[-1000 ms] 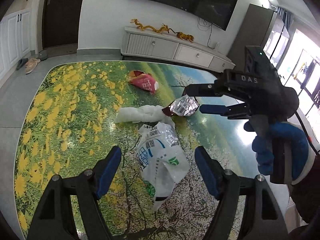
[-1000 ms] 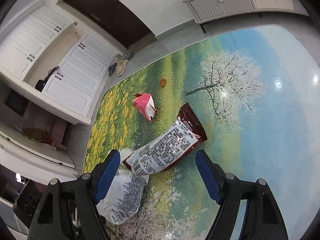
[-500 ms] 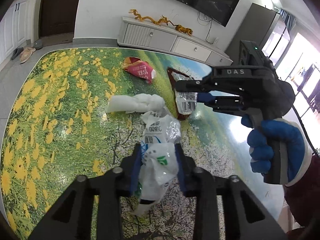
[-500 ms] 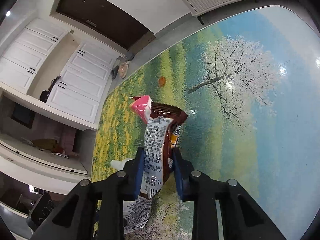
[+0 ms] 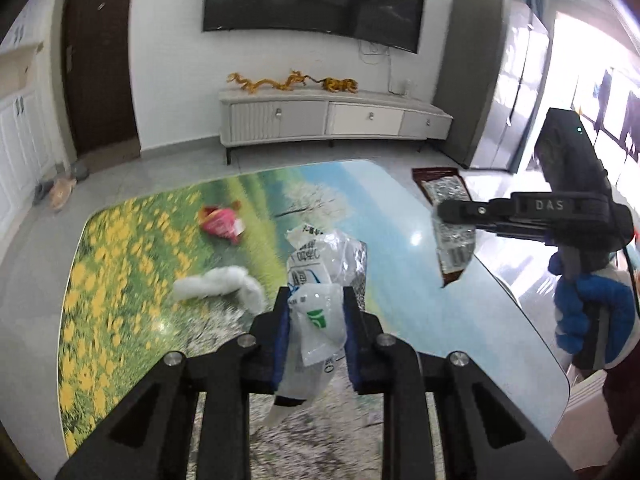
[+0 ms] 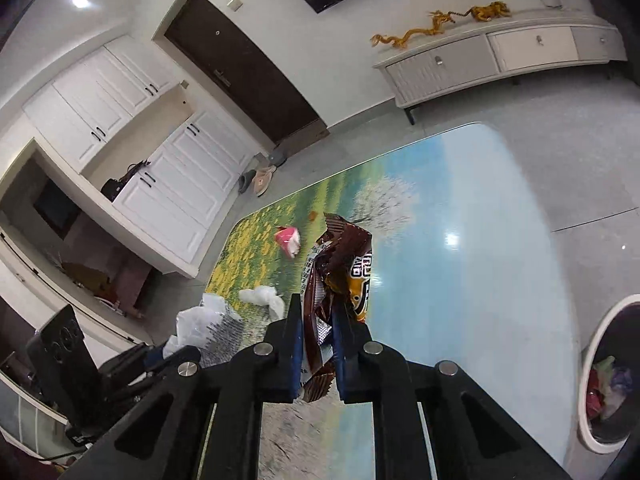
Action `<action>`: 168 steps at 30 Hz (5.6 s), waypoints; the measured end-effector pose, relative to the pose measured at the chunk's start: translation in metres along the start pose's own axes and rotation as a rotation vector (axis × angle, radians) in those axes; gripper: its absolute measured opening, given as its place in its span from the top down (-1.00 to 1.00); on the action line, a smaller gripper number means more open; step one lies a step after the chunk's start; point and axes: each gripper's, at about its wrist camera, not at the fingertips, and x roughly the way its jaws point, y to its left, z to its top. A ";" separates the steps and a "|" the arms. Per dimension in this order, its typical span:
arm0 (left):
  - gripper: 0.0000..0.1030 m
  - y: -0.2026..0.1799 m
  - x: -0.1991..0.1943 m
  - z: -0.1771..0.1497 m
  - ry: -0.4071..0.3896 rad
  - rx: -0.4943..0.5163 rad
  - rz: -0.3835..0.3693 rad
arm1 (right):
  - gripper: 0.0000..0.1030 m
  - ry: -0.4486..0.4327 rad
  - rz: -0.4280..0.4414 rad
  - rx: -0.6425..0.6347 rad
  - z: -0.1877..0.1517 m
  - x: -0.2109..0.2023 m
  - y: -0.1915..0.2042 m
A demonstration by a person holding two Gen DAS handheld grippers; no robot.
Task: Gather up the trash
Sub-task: 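Carry both items to the bin and open both tools to drop them, then move both open tools back to the table toward the white tissue, then grasp the white tissue with the left tool while the right grasps the pink box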
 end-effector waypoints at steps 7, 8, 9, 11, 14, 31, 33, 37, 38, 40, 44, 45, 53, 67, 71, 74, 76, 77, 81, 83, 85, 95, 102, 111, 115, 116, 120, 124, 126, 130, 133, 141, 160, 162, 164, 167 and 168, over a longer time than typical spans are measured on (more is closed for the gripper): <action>0.57 -0.095 0.035 0.029 0.043 0.179 -0.066 | 0.76 -0.095 -0.213 0.043 -0.028 -0.085 -0.077; 0.57 -0.112 0.045 0.033 0.056 0.201 -0.083 | 0.76 -0.102 -0.237 0.061 -0.032 -0.092 -0.091; 0.57 -0.127 0.055 0.037 0.070 0.219 -0.102 | 0.76 -0.109 -0.253 0.086 -0.036 -0.098 -0.105; 0.57 -0.156 0.077 0.046 0.100 0.237 -0.157 | 0.76 -0.121 -0.303 0.137 -0.046 -0.111 -0.137; 0.56 -0.199 0.113 0.063 0.138 0.238 -0.233 | 0.76 -0.125 -0.376 0.213 -0.058 -0.121 -0.184; -0.10 -0.331 0.248 0.075 0.308 0.183 -0.434 | -0.06 -0.077 -0.575 0.473 -0.109 -0.129 -0.336; -0.10 -0.326 0.238 0.075 0.285 0.200 -0.417 | -0.06 -0.084 -0.583 0.455 -0.108 -0.133 -0.328; -0.10 -0.304 0.213 0.076 0.216 0.233 -0.322 | -0.06 -0.097 -0.580 0.385 -0.096 -0.136 -0.301; -0.10 -0.296 0.204 0.076 0.195 0.236 -0.287 | -0.06 -0.102 -0.576 0.355 -0.093 -0.137 -0.290; -0.10 -0.279 0.186 0.076 0.146 0.239 -0.234 | -0.06 -0.111 -0.570 0.296 -0.085 -0.137 -0.266; -0.11 -0.235 0.150 0.076 0.066 0.217 -0.115 | -0.09 -0.128 -0.550 0.180 -0.074 -0.137 -0.215; -0.16 -0.224 0.142 0.076 0.053 0.209 -0.093 | -0.11 -0.130 -0.544 0.155 -0.071 -0.136 -0.204; -0.31 -0.138 0.087 0.058 -0.018 0.130 0.093 | -0.23 -0.137 -0.482 -0.014 -0.057 -0.120 -0.120; -0.32 -0.033 0.006 0.035 -0.114 -0.039 0.272 | -0.32 -0.084 -0.396 -0.229 -0.045 -0.062 -0.012; -0.33 -0.014 -0.006 0.028 -0.128 -0.079 0.294 | -0.32 -0.068 -0.379 -0.265 -0.041 -0.047 0.009; -0.33 0.001 -0.012 0.023 -0.136 -0.107 0.305 | -0.32 -0.055 -0.373 -0.290 -0.039 -0.036 0.024; -0.33 0.009 -0.015 0.021 -0.137 -0.126 0.308 | -0.32 -0.047 -0.370 -0.303 -0.038 -0.030 0.032; -0.33 0.013 -0.016 0.020 -0.137 -0.133 0.310 | -0.32 -0.043 -0.368 -0.309 -0.038 -0.026 0.036; -0.34 0.025 -0.019 0.015 -0.136 -0.151 0.314 | -0.32 -0.028 -0.363 -0.330 -0.035 -0.016 0.047; -0.34 0.030 -0.019 0.013 -0.136 -0.161 0.313 | -0.32 -0.019 -0.360 -0.340 -0.034 -0.010 0.053; -0.34 0.036 -0.019 0.010 -0.134 -0.170 0.316 | -0.32 -0.009 -0.359 -0.352 -0.033 -0.003 0.059; -0.38 0.077 -0.016 -0.002 -0.117 -0.242 0.345 | -0.32 0.045 -0.334 -0.404 -0.023 0.037 0.081; -0.39 0.096 -0.009 -0.005 -0.103 -0.265 0.362 | -0.32 0.076 -0.301 -0.431 -0.016 0.065 0.090; -0.39 0.117 0.009 -0.007 -0.065 -0.283 0.374 | -0.32 0.108 -0.261 -0.458 0.002 0.103 0.096; -0.39 0.125 0.019 -0.007 -0.051 -0.290 0.378 | -0.32 0.125 -0.243 -0.472 0.010 0.122 0.097; -0.39 0.127 0.021 -0.007 -0.047 -0.292 0.379 | -0.32 0.129 -0.237 -0.473 0.012 0.127 0.097; -0.39 0.134 0.029 -0.007 -0.034 -0.298 0.383 | -0.32 0.145 -0.220 -0.477 0.018 0.144 0.096; -0.39 0.140 0.035 -0.009 -0.023 -0.308 0.389 | -0.32 0.163 -0.209 -0.484 0.021 0.159 0.096; -0.39 0.145 0.038 -0.010 -0.019 -0.316 0.392 | -0.32 0.170 -0.205 -0.489 0.021 0.165 0.096; -0.39 0.152 0.043 -0.012 -0.010 -0.327 0.400 | -0.32 0.182 -0.196 -0.495 0.022 0.176 0.096; -0.39 0.155 0.046 -0.013 -0.003 -0.335 0.402 | -0.32 0.190 -0.191 -0.501 0.023 0.182 0.097; -0.39 0.163 0.056 -0.013 -0.009 -0.329 0.223 | -0.32 0.212 -0.161 -0.509 0.032 0.205 0.095; -0.36 0.135 0.142 0.007 0.172 0.068 -0.230 | -0.06 0.302 0.065 -0.481 0.062 0.283 0.077; -0.14 0.134 0.141 0.006 0.171 0.071 -0.243 | 0.09 0.313 0.062 -0.510 0.060 0.286 0.079; 0.12 0.130 0.140 0.003 0.169 0.084 -0.237 | 0.39 0.323 0.061 -0.531 0.057 0.286 0.081; 0.45 0.124 0.137 -0.002 0.172 0.083 -0.237 | 0.41 0.323 0.053 -0.559 0.051 0.283 0.084; 0.50 0.122 0.135 -0.004 0.171 0.082 -0.227 | 0.42 0.322 0.048 -0.564 0.048 0.281 0.085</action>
